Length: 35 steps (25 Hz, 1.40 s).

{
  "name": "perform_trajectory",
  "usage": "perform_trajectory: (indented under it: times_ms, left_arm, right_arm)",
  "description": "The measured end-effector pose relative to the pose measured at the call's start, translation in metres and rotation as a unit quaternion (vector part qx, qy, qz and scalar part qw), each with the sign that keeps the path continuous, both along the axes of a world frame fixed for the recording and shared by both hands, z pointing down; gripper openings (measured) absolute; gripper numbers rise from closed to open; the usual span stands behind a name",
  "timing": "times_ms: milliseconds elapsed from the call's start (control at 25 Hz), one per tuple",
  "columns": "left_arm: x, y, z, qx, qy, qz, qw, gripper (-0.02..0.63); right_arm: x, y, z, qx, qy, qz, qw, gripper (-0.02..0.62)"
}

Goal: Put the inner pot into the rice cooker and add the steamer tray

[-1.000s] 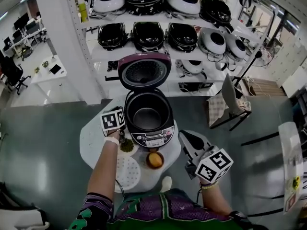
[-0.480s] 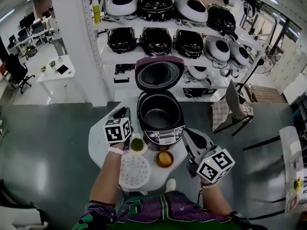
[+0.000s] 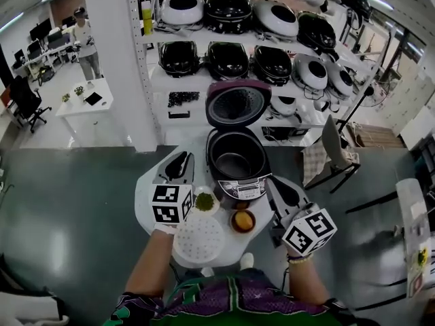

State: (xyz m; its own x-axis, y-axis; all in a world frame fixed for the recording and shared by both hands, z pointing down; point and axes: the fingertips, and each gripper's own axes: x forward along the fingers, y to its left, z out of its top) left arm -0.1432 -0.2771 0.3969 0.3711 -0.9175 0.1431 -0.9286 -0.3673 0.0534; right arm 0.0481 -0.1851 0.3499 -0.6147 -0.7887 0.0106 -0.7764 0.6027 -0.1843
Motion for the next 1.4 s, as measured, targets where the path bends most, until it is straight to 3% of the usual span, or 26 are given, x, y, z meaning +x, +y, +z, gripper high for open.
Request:
perform_trajectory:
  times_ms: [200, 480, 640, 840, 1000, 1040, 1120, 1200, 1320, 1400]
  left_arm:
    - [-0.006, 0.037, -0.027, 0.041, -0.001, 0.009, 0.9991, 0.064]
    - [-0.019, 0.081, -0.048, 0.046, 0.013, -0.005, 0.9988, 0.048]
    - [-0.018, 0.110, -0.052, 0.059, 0.021, -0.028, 0.9977, 0.026]
    - [-0.012, 0.152, -0.059, 0.080, 0.058, -0.059, 0.9934, 0.021]
    - [-0.003, 0.181, -0.055, 0.076, 0.053, -0.071, 0.9931, 0.021]
    - [0.000, 0.188, -0.056, 0.076, 0.052, -0.074, 0.9930, 0.021]
    - [0.006, 0.201, -0.057, 0.077, 0.045, -0.082, 0.9926, 0.021]
    - [0.010, 0.215, -0.055, 0.077, 0.042, -0.092, 0.9919, 0.021]
    - [0.012, 0.232, -0.051, 0.077, 0.041, -0.108, 0.9903, 0.021]
    - [0.016, 0.240, -0.047, 0.075, 0.039, -0.110, 0.9903, 0.021]
  right_arm:
    - [-0.009, 0.009, -0.015, 0.023, 0.005, 0.012, 1.000, 0.006]
    - [-0.015, 0.019, -0.037, 0.040, 0.015, 0.004, 0.999, 0.006]
    - [-0.011, 0.032, -0.045, 0.055, 0.017, -0.019, 0.998, 0.007]
    - [0.003, 0.056, -0.044, 0.046, 0.015, -0.049, 0.998, 0.008]
    - [0.014, 0.077, -0.037, 0.037, 0.013, -0.085, 0.996, 0.011]
    - [0.015, 0.083, -0.035, 0.035, 0.012, -0.095, 0.995, 0.025]
    - [0.017, 0.094, -0.029, 0.031, 0.016, -0.116, 0.993, 0.177]
    - [0.018, 0.106, -0.020, 0.033, 0.025, -0.131, 0.990, 0.225]
    - [0.017, 0.120, 0.000, 0.035, 0.043, -0.151, 0.987, 0.395]
    - [0.014, 0.127, 0.017, 0.024, 0.048, -0.166, 0.985, 0.437]
